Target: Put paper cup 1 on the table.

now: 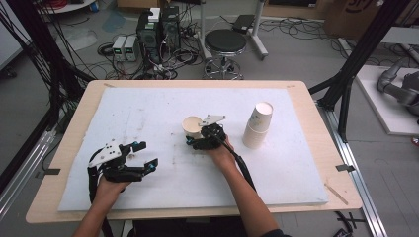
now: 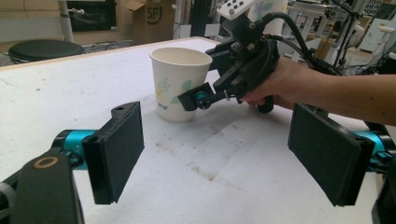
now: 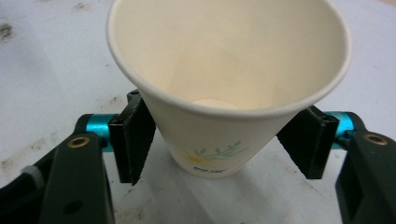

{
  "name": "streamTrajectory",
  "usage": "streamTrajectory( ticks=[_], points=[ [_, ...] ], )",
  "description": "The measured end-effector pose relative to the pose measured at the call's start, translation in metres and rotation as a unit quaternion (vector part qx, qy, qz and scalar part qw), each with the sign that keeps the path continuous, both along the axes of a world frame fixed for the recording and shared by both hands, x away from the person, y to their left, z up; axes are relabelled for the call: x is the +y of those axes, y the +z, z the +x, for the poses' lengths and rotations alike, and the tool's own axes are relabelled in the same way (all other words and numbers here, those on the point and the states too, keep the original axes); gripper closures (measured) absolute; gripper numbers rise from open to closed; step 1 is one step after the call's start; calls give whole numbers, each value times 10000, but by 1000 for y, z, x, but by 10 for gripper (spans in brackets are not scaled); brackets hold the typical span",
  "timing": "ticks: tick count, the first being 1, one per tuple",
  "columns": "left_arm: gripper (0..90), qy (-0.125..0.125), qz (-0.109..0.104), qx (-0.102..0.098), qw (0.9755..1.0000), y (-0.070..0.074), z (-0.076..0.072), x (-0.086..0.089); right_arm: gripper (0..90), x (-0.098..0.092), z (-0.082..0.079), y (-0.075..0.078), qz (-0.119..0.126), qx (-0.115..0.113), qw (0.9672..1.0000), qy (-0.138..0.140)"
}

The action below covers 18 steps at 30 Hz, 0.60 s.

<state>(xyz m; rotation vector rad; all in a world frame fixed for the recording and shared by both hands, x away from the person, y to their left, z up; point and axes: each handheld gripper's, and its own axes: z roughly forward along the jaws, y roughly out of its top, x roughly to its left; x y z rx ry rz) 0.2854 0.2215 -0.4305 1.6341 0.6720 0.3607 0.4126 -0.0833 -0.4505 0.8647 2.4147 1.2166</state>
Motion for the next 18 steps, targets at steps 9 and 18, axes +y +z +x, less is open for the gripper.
streamTrajectory(
  ticks=[9,18],
  points=[
    [155,45,-63,-28,10000,0,-1,0,231,-23,-19,7,191,5,9998,73],
    [155,115,-117,17,9999,0,0,-4,223,-61,-53,24,492,-239,9982,230]
  ],
)
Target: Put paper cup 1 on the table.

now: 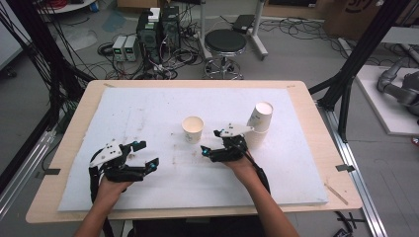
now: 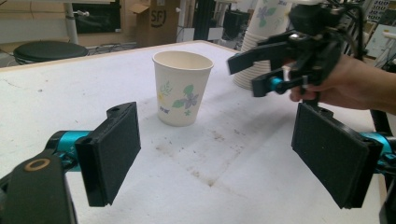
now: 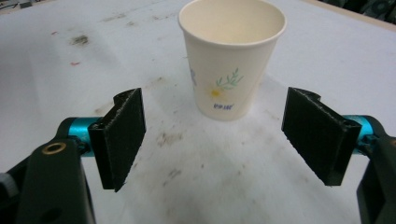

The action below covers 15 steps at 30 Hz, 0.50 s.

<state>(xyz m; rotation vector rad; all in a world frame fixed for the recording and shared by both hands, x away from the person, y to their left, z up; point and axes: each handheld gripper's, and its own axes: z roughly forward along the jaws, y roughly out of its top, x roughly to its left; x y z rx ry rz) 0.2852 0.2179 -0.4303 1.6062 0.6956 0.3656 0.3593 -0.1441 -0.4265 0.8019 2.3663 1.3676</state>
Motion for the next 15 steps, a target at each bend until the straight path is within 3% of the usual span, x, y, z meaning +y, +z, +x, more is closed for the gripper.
streamTrajectory(
  ticks=[11,15],
  points=[
    [156,28,-151,-5,9999,-1,-1,0,215,-43,-40,14,409,-295,9987,64],
    [159,-29,-302,-39,9995,0,-1,0,216,-58,-49,14,451,-386,9982,20]
  ],
)
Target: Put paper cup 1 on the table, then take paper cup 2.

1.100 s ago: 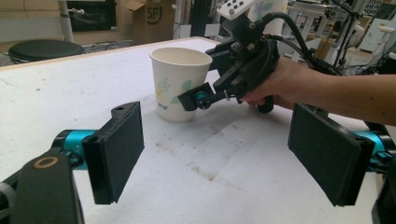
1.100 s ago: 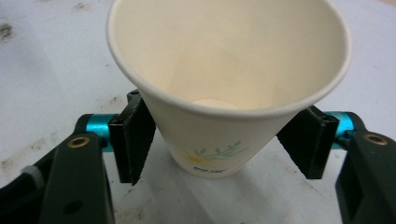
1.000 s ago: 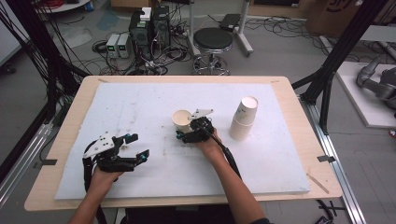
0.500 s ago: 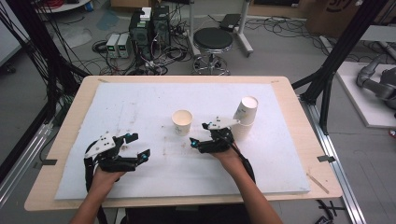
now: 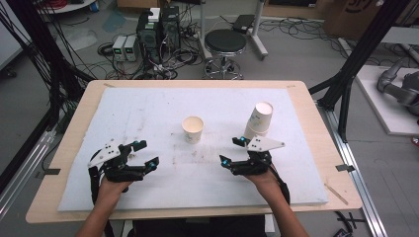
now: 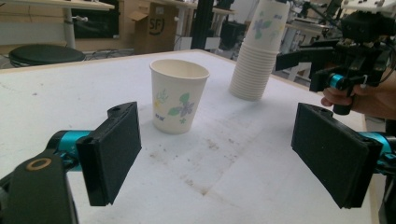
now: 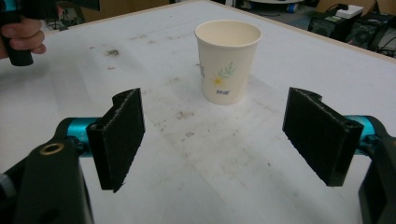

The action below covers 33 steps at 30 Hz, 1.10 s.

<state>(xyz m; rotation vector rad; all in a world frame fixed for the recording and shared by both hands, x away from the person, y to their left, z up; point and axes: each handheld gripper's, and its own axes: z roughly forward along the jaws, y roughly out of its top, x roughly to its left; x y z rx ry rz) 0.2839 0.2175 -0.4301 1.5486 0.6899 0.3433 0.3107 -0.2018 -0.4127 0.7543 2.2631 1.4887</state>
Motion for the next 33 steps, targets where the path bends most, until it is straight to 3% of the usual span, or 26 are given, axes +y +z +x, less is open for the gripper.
streamTrajectory(
  ticks=[7,13,18,23,33],
  points=[
    [157,81,27,-57,9999,0,0,1,216,-19,-12,0,51,-46,9999,-109],
    [144,164,-16,-86,9998,1,-2,1,217,-37,-26,4,86,-128,9994,-305],
    [145,156,68,-153,9997,1,-4,2,216,-54,-35,6,127,-226,9983,-526],
    [146,166,53,-182,9997,3,-6,2,216,-67,-37,5,143,-283,9964,-782],
    [146,215,53,-187,9996,2,-5,6,217,-73,-37,5,89,-298,9955,-890]
  ],
)
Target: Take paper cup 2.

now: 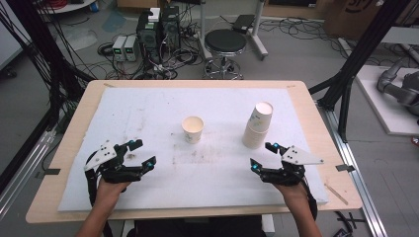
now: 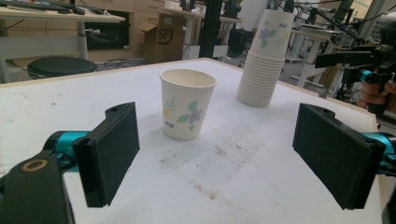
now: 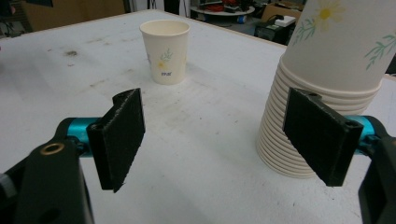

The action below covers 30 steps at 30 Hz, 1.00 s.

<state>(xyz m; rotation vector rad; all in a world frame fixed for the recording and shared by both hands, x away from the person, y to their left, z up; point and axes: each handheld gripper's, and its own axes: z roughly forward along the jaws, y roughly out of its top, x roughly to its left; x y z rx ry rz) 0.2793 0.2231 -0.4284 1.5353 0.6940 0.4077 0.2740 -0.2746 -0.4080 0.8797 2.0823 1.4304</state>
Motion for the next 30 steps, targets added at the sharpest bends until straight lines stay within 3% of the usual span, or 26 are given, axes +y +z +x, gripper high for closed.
streamTrajectory(
  ticks=[21,30],
  points=[
    [146,-11,43,29,10000,0,-2,-3,204,-11,0,5,215,12,9993,-290],
    [146,-47,64,65,9999,-1,0,-4,204,-16,3,12,254,-149,9990,-344]
  ],
)
